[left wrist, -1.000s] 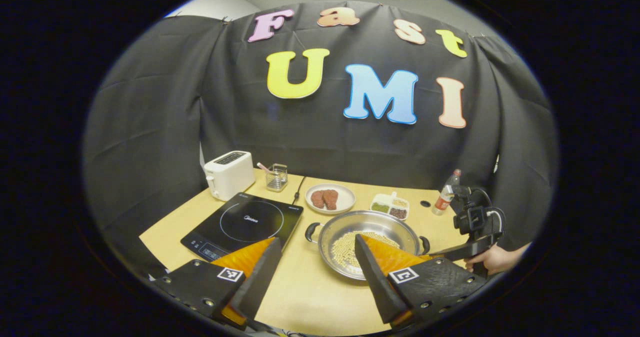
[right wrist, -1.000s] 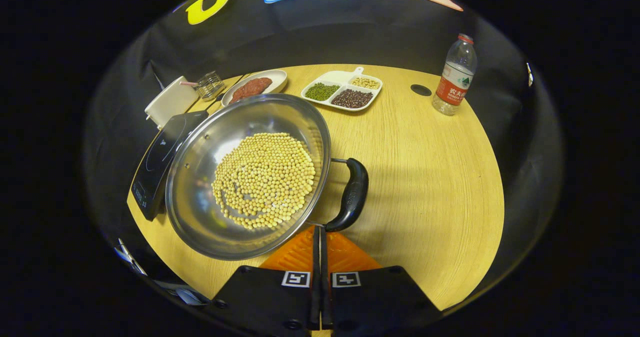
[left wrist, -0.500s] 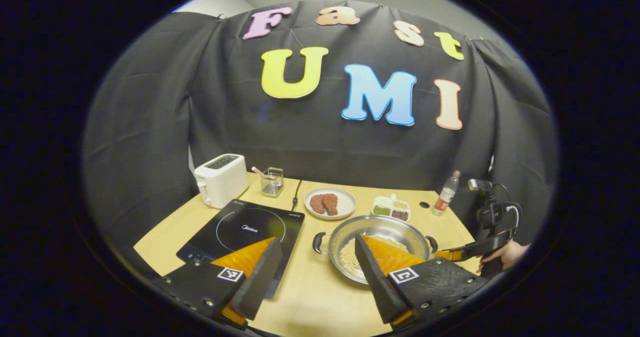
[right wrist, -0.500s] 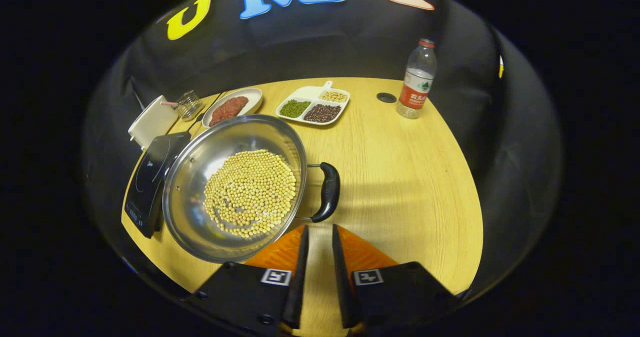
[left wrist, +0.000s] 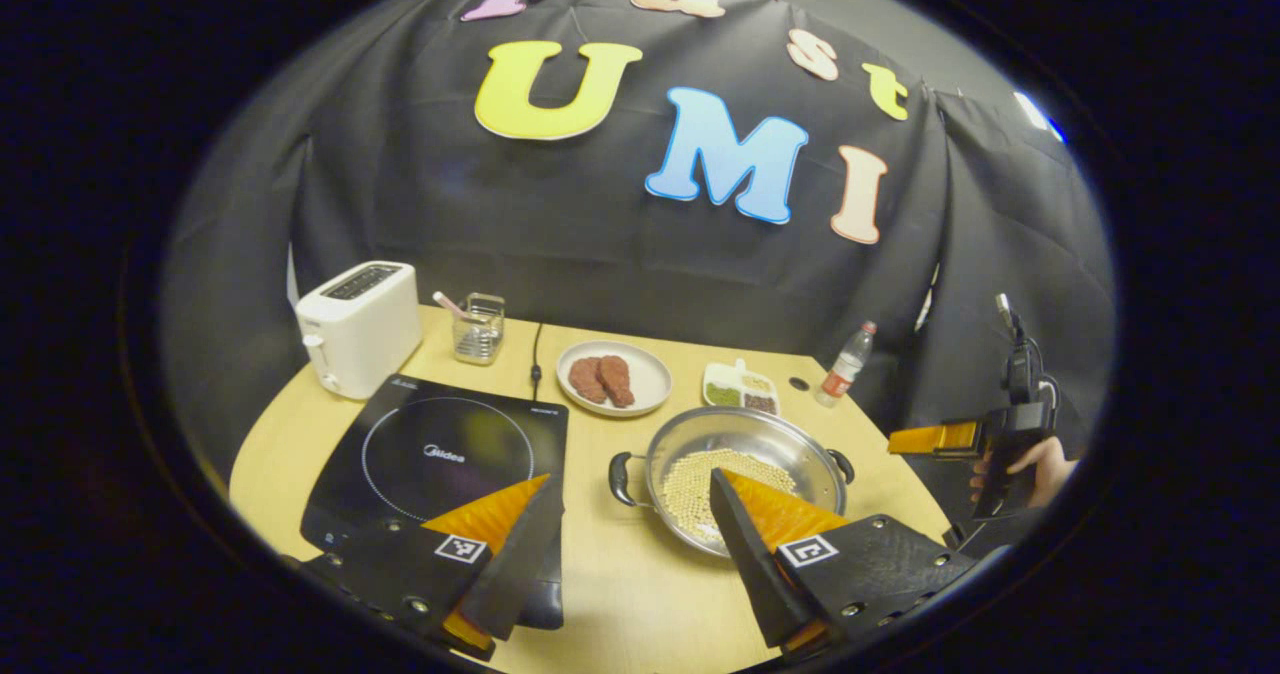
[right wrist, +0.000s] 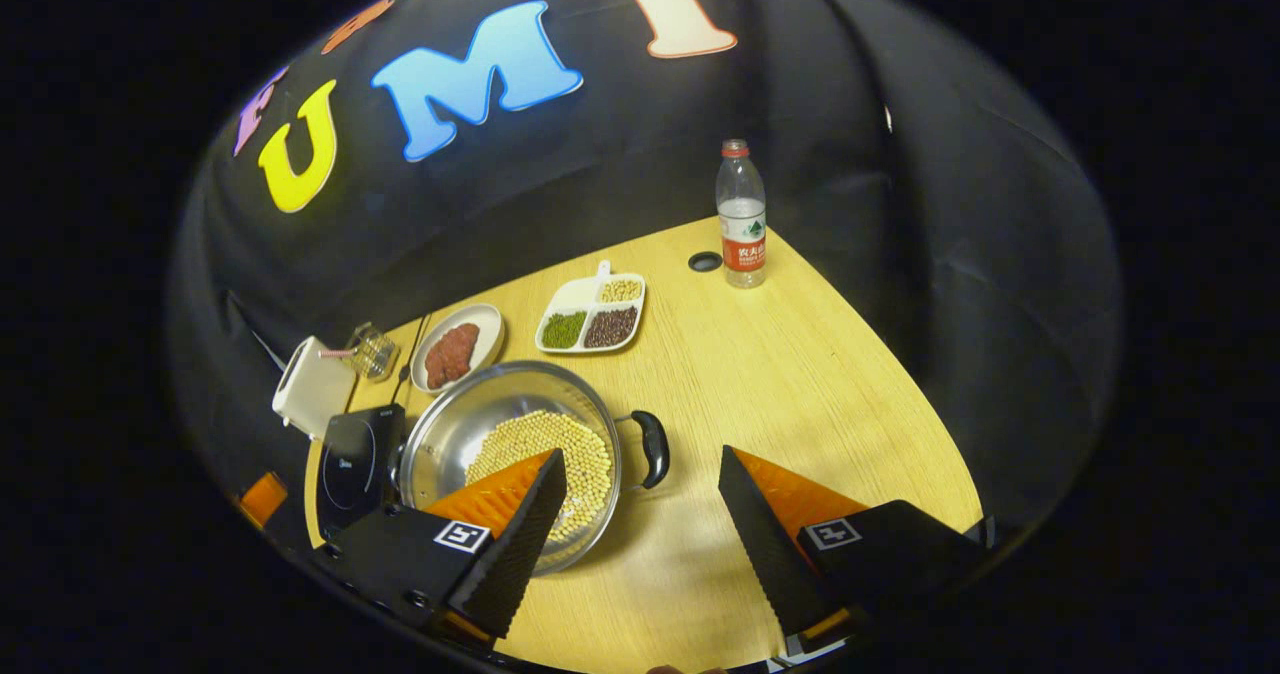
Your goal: First push the handle of the pot to place it horizontally, then grasp the pot with both hands and set it on the induction cooktop.
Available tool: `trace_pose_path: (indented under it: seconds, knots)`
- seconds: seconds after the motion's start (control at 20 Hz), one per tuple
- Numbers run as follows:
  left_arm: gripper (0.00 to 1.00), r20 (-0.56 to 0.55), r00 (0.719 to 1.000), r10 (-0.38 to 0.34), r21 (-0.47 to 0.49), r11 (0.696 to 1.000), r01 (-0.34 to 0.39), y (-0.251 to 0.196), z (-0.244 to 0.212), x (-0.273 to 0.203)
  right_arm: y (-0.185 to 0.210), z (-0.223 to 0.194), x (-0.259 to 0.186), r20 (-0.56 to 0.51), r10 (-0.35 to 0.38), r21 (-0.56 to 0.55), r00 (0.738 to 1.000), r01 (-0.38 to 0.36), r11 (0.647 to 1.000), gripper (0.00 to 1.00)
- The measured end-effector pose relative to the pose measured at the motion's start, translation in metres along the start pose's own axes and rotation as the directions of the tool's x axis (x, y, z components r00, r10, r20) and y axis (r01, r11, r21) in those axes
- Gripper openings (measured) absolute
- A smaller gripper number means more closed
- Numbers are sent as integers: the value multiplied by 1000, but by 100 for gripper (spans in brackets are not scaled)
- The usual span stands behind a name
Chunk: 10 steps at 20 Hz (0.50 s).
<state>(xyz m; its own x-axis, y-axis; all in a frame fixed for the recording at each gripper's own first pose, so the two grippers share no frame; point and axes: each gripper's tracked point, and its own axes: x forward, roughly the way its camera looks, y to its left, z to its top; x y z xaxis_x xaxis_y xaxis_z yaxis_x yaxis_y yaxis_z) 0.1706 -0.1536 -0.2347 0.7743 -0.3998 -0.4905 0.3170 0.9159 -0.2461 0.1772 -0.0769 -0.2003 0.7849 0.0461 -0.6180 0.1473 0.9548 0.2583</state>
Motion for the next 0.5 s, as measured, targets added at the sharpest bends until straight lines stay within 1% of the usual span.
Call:
trace_pose_path:
  seconds: [0.05, 0.1, 0.15, 0.2, 0.25, 0.3, 0.35, 0.4, 0.45, 0.5]
  knots:
    - [90, -23, 999, -25, 6, 1000, 25, 1, -2, 7, 2, 5, -1, 5, 1, 8, 1000, -1, 1000, 92]
    - [85, -40, 998, -42, 17, 999, 43, 2, -2, 17, 4, 7, -3, 9, 2, 7, 1000, -2, 1000, 93]
    - [85, -51, 997, -59, 31, 998, 60, 2, -2, 27, 6, 8, 1, 10, 3, 5, 1000, -4, 1000, 98]
    - [90, -72, 995, -75, 47, 996, 79, 0, -4, 39, 11, 11, 8, 5, 9, 4, 1000, -9, 1000, 98]
    - [95, -89, 992, -85, 60, 994, 90, 1, -6, 48, 13, 10, 15, -3, 10, 1, 1000, -10, 1000, 93]
    - [90, -100, 991, -93, 65, 993, 100, 1, -8, 60, 14, 8, 23, -9, 14, -9, 1000, -14, 1000, 92]
    - [90, -116, 988, -98, 59, 993, 106, 1, -12, 71, 10, 6, 33, -10, 8, -27, 1000, -8, 1000, 93]
    - [85, -131, 987, -95, 47, 994, 102, 2, -16, 83, 4, 2, 44, -21, -3, -54, 1000, 2, 999, 98]
    - [85, -145, 984, -104, 32, 993, 110, 0, -20, 94, -2, -3, 56, -38, -17, -82, 999, 14, 997, 98]
    - [90, -157, 981, -113, 28, 993, 119, -1, -24, 106, -6, -7, 65, -55, -26, -106, 998, 20, 994, 98]
